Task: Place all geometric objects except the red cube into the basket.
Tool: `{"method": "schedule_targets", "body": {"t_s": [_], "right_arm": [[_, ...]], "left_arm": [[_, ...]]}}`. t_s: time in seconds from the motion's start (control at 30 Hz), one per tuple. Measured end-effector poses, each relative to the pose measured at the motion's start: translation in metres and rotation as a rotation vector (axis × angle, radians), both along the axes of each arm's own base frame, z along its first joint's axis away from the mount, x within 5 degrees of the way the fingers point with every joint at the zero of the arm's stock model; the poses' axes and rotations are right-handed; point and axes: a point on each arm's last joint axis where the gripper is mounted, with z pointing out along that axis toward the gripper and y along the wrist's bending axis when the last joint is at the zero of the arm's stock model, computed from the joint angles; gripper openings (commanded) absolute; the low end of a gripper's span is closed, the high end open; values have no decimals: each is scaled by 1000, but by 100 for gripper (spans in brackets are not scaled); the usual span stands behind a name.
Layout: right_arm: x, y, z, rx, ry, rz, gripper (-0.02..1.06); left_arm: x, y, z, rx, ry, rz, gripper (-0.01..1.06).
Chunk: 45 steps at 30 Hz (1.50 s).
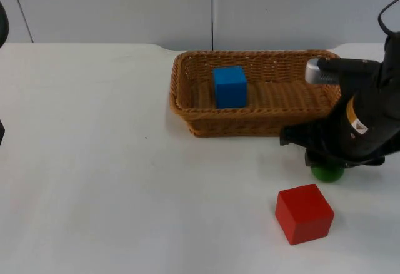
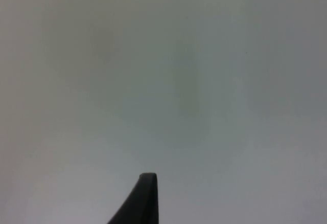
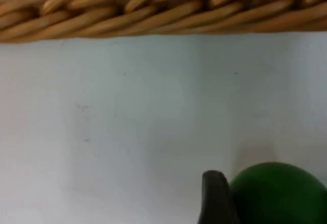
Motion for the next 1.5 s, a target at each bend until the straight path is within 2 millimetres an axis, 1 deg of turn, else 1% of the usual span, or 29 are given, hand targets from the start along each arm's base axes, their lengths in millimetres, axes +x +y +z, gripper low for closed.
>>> {"method": "schedule_targets", "body": {"t_s": [0.1,0.13,0.2,0.23,0.27,0.37,0.4,0.5,0.57,0.6,0.67,0.73,0.9,0.97,1.07,1.1,1.2,1.27,1.3,1.33,1.4,1.47,1.5], "right_arm": [[0,0,5,6,-12,-1,0],[0,0,9,6,-21,1,0],[0,-1,28,13,-59,3,0],[0,-1,28,13,-59,3,0],[-1,-2,44,28,-87,3,0],[-10,-6,86,52,-138,34,0],[-10,-6,86,52,-138,34,0],[-25,-14,121,34,-153,98,0],[-35,-20,139,8,-151,132,0],[-35,-20,139,8,-151,132,0],[-46,-27,154,-23,-142,162,0],[-54,-33,163,-55,-125,189,0],[-59,-36,165,-97,-88,220,0],[-58,-35,164,-104,-80,233,0],[-48,-29,167,-108,-85,257,0],[-48,-29,167,-108,-85,257,0],[-24,-27,171,-84,-89,252,0],[-4,-29,169,-62,-74,250,0],[-4,-29,169,-62,-74,250,0],[9,-29,169,-35,-71,246,0],[33,-30,163,-13,-59,245,0],[58,-27,154,-6,-45,239,0],[69,-25,146,-7,-34,238,0]], "left_arm": [[0,0,0,0,0,0,105],[0,0,0,0,0,0,105],[0,0,0,0,0,0,105],[0,0,0,0,0,0,105],[0,0,0,0,2,0,105],[0,0,0,0,2,0,105],[0,0,0,0,2,0,105],[0,0,0,0,2,0,105],[0,0,0,0,2,0,105],[0,0,0,0,2,0,105],[0,0,0,0,2,0,105],[0,0,0,0,2,0,105],[0,0,0,0,2,0,105],[0,0,0,0,2,0,105],[0,0,0,0,2,0,105],[0,0,0,0,2,0,105],[0,0,0,0,2,0,105],[0,0,0,0,2,0,105],[0,0,0,0,2,0,105],[0,0,0,0,2,0,105],[0,0,0,0,2,0,105],[0,0,0,0,2,0,105],[0,0,0,0,2,0,105]]}}
